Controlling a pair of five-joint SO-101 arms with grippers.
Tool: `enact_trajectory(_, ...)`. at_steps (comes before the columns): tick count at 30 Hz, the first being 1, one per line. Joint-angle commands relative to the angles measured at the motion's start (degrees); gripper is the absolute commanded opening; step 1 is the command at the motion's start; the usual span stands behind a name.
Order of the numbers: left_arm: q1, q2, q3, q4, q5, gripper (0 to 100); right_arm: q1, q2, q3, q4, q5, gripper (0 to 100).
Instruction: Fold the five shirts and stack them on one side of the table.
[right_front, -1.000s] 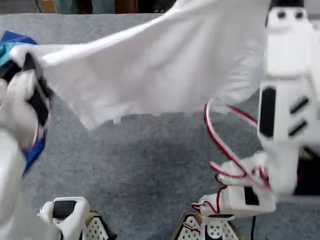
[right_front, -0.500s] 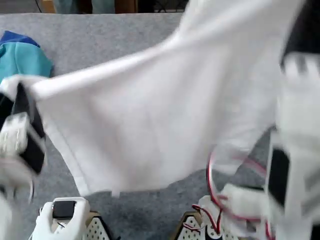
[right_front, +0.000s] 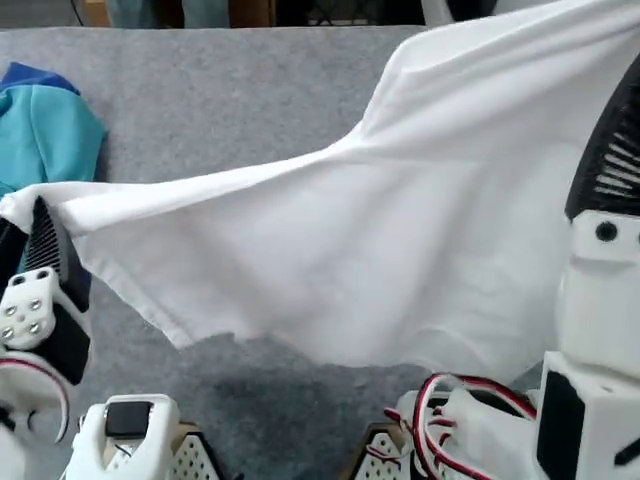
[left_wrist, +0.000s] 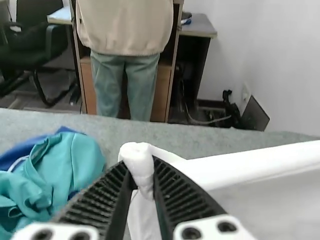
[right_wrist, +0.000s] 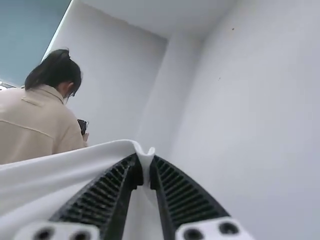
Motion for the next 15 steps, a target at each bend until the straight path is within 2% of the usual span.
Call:
enact_trajectory(1, -0.13, 0.53, 6.37, -0.18, 0.44, 3, 0.09, 0.48, 2.07, 3.43, 0.88, 1.4)
enact_trajectory(5, -0.13, 0.26, 21.41, -7.3, 0.44, 3, 0.09, 0.48, 9.89, 12.75, 7.38, 1.4)
enact_trajectory(8, -0.04, 0.53, 32.75, -14.42, 0.44, 3, 0.0, 0.57, 20.0, 18.29, 8.62, 1.4)
enact_trajectory(12, 0.04, 0.53, 45.32, -24.88, 0.53, 3, 1.32, 0.57, 37.05, 17.49, 8.7, 1.4)
enact_trajectory(15, 2.51, 1.93, 47.96, -25.49, 0.44, 3, 1.93, 0.13, 52.0, 12.92, 8.79, 1.4)
